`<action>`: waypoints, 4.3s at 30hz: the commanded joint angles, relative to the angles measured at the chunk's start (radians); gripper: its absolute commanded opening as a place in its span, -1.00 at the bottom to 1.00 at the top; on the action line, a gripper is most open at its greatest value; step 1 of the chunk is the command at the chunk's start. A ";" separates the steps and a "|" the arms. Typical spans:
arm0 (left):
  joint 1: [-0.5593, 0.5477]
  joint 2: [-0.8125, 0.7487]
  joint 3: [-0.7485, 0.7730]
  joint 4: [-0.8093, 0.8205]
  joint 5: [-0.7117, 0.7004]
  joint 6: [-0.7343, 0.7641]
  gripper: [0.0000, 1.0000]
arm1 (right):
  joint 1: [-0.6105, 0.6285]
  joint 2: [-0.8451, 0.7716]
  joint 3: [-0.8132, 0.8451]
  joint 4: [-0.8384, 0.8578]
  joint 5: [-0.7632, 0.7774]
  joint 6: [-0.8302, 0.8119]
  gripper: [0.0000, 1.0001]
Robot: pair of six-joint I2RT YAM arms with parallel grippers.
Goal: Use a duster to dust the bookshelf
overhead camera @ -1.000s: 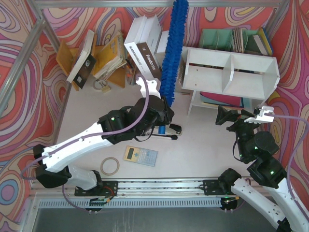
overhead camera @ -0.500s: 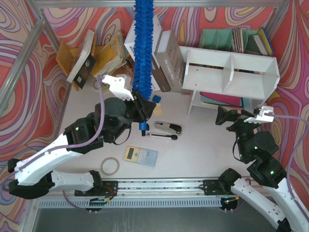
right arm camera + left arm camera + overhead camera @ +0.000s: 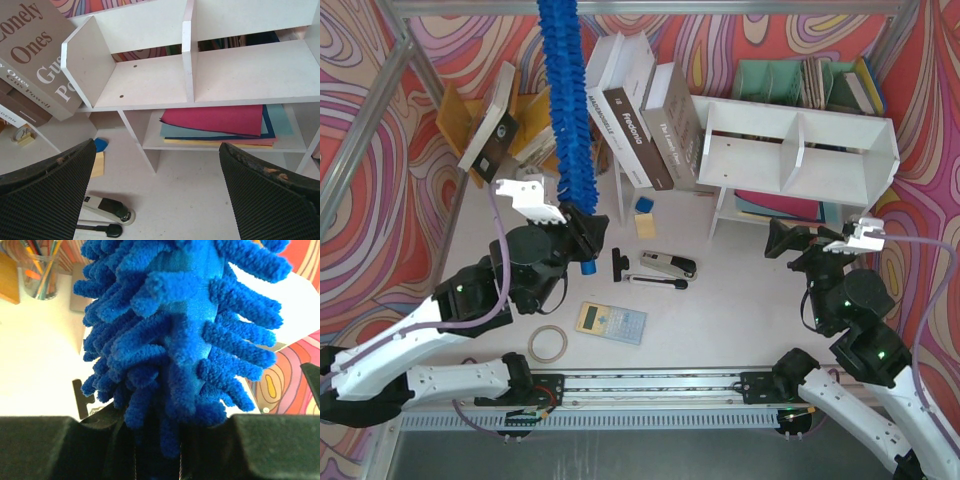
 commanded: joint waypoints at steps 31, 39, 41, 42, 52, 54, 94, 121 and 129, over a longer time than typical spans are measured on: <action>0.087 -0.127 -0.754 0.975 -0.017 0.756 -1.00 | 0.000 0.050 -0.005 0.027 0.011 0.006 0.97; 0.220 -0.066 -0.828 0.989 0.158 0.706 -1.00 | 0.000 0.056 -0.005 0.021 0.023 0.004 0.97; 0.221 -0.050 -0.835 0.991 0.173 0.705 -1.00 | 0.001 0.057 -0.006 0.023 0.025 0.003 0.97; 0.221 -0.045 -0.838 0.994 0.175 0.703 -1.00 | 0.001 0.058 -0.006 0.023 0.025 0.003 0.97; 0.220 -0.064 -0.900 1.079 0.234 0.765 -1.00 | 0.001 0.078 -0.003 0.024 0.027 0.002 0.97; 0.219 -0.053 -0.903 1.074 0.237 0.779 -1.00 | 0.000 0.079 -0.005 0.026 0.027 0.004 0.98; 0.094 -0.028 -0.913 1.153 0.167 0.846 -1.00 | 0.001 0.087 -0.005 0.023 0.023 -0.002 0.97; 0.146 0.110 -0.953 1.158 0.262 0.699 -1.00 | 0.000 0.078 -0.002 0.018 0.029 -0.003 0.97; 0.147 -0.085 -0.893 1.026 0.237 0.776 -1.00 | 0.000 0.079 -0.005 0.021 0.024 0.000 0.98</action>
